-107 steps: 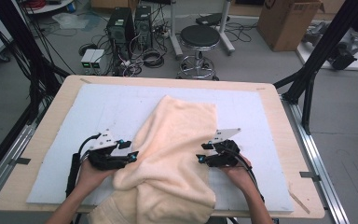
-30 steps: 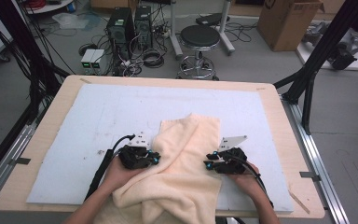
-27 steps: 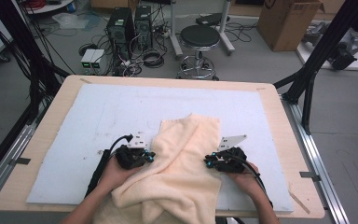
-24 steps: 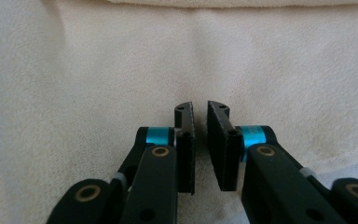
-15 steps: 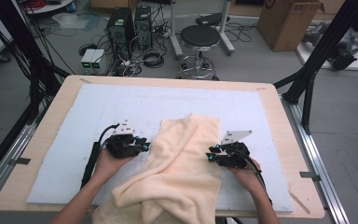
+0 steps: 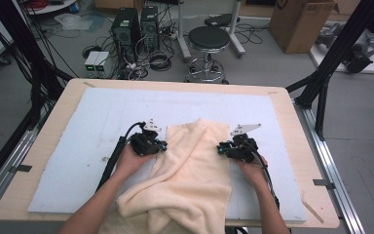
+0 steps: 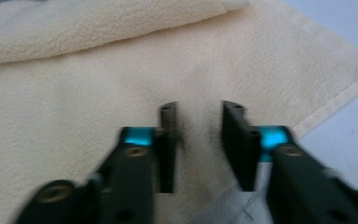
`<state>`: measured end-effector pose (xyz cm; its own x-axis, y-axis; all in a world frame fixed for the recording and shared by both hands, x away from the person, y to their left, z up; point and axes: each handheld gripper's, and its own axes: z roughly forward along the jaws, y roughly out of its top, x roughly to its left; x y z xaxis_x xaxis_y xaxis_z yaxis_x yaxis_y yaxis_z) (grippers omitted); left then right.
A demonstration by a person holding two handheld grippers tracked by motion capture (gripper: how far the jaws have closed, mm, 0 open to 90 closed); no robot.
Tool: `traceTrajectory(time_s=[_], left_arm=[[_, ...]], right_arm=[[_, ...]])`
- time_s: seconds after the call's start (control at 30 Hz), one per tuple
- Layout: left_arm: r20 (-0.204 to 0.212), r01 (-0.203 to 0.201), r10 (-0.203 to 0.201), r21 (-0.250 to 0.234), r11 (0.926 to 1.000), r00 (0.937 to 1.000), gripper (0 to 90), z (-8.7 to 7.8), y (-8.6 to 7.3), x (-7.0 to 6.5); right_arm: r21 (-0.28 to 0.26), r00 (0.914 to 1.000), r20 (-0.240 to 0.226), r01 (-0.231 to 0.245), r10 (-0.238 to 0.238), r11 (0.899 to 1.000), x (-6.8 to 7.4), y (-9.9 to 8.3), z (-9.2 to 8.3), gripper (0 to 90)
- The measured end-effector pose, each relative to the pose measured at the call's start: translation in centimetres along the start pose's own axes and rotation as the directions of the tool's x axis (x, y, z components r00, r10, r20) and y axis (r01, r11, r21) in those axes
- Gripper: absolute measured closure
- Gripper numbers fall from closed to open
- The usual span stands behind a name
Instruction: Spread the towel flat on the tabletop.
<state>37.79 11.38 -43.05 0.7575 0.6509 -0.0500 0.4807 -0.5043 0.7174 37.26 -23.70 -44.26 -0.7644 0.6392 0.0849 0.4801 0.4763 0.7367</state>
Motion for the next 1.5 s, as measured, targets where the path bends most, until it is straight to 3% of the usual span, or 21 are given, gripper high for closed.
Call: traceTrajectory(time_s=[0.17, 0.3, 0.4, 0.5, 0.57, 0.63, 0.67, 0.7, 0.8, 0.87, 0.97, 1.0, 1.03, 1.1, 1.17, 1.2, 1.23, 1.33, 1.5], left_arm=[[-0.04, 0.003, -0.004, -0.031, 0.9995, 0.9992, 85.9, -3.1, -1.1, 1.2], [-0.086, 0.023, -0.028, -0.059, 0.998, 0.9959, 86.0, -6.6, -2.8, 2.8], [-0.094, 0.056, -0.064, -0.084, 0.9949, 0.9935, 86.0, -8.6, -3.9, 3.7], [-0.072, 0.054, -0.059, -0.065, 0.9964, 0.9957, 86.0, -9.5, -4.9, 3.9], [-0.045, 0.056, -0.058, -0.04, 0.9976, 0.9973, 85.6, -9.5, -5.3, 3.9], [-0.042, 0.074, -0.076, -0.052, 0.9959, 0.9962, 79.5, -9.4, -5.3, 4.1], [-0.04, 0.099, -0.103, -0.075, 0.9922, 0.9939, 73.6, -9.3, -5.3, 4.3], [-0.052, 0.123, -0.128, -0.095, 0.9879, 0.9904, 59.4, -9.2, -5.2, 4.5], [-0.072, 0.175, -0.186, -0.137, 0.975, 0.98, 55.5, -8.7, -5.0, 5.1], [-0.086, 0.195, -0.206, -0.113, 0.9741, 0.9749, 48.0, -7.8, -5.0, 5.4], [-0.109, 0.222, -0.224, -0.034, 0.9745, 0.9684, 44.1, -6.2, -5.4, 5.9], [-0.11, 0.227, -0.227, -0.016, 0.9737, 0.9675, 43.2, -5.8, -5.5, 6.1], [-0.114, 0.233, -0.233, -0.012, 0.9724, 0.9659, 43.7, -5.5, -5.5, 6.0], [-0.14, 0.202, -0.202, -0.013, 0.9793, 0.9695, 50.0, -5.4, -5.5, 5.8], [-0.156, 0.197, -0.197, -0.016, 0.9802, 0.9678, 52.9, -5.3, -5.4, 5.7], [-0.163, 0.198, -0.198, -0.017, 0.98, 0.9665, 59.7, -5.3, -5.4, 5.8], [-0.164, 0.207, -0.208, -0.022, 0.9781, 0.9643, 59.7, -5.3, -5.5, 5.9], [-0.154, 0.228, -0.231, -0.038, 0.9729, 0.9607, 76.2, -5.3, -5.6, 6.3], [-0.139, 0.213, -0.217, -0.048, 0.976, 0.9662, 82.7, -5.3, -5.6, 6.4]], right_arm=[[0.009, 0.9991, -0.012, 0.04, -0.04, 0.999, 0.8, 0.3, -0.2, 83.4], [-0.004, 0.9975, -0.041, 0.058, -0.058, 0.998, 1.7, 0.5, -0.8, 83.5], [0.002, 0.995, -0.058, 0.081, -0.081, 0.997, 2.6, 0.7, -1.0, 83.4], [0.004, 0.9931, -0.076, 0.09, -0.09, 0.996, 3.1, 0.8, -1.2, 83.3], [0.001, 0.9894, -0.113, 0.092, -0.091, 0.996, 3.5, 0.8, -1.2, 79.4], [-0.006, 0.9909, -0.099, 0.091, -0.091, 0.996, 3.5, 0.9, -1.4, 69.7], [-0.017, 0.992, -0.093, 0.084, -0.085, 0.996, 3.3, 1.0, -1.4, 66.4], [-0.043, 0.9965, -0.063, 0.053, -0.056, 0.998, 2.7, 1.2, -1.6, 59.8], [-0.07, 0.999, -0.032, 0.028, -0.031, 0.997, 1.9, 1.6, -1.8, 56.0], [-0.078, 0.9999, 0.008, 0.011, -0.011, 0.997, 0.9, 2.1, -1.5, 53.5], [-0.078, 0.9995, 0.027, -0.011, 0.013, 0.997, -0.1, 2.5, -0.6, 50.5], [-0.052, 0.9994, 0.03, -0.014, 0.016, 0.999, -0.3, 2.5, 0.0, 50.0], [-0.034, 0.9996, 0.025, -0.012, 0.013, 0.999, -0.4, 2.5, 0.5, 49.8], [0.036, 0.9998, 0.016, 0.01, -0.011, 0.999, -0.4, 2.1, 2.0, 51.1], [0.032, 0.9996, 0.026, 0.007, -0.007, 0.999, -0.2, 2.1, 2.0, 53.9], [0.031, 0.9997, 0.023, 0.007, -0.008, 0.999, -0.3, 2.2, 2.0, 63.6], [0.031, 0.9997, 0.023, 0.007, -0.008, 0.999, -0.3, 2.2, 2.0, 63.6], [0.02, 0.9998, 0.017, -0.007, 0.007, 1.0, -0.6, 2.1, 2.1, 76.1], [0.019, 0.9998, 0.011, 0.017, -0.017, 1.0, -0.7, 2.2, 2.1, 83.9]])
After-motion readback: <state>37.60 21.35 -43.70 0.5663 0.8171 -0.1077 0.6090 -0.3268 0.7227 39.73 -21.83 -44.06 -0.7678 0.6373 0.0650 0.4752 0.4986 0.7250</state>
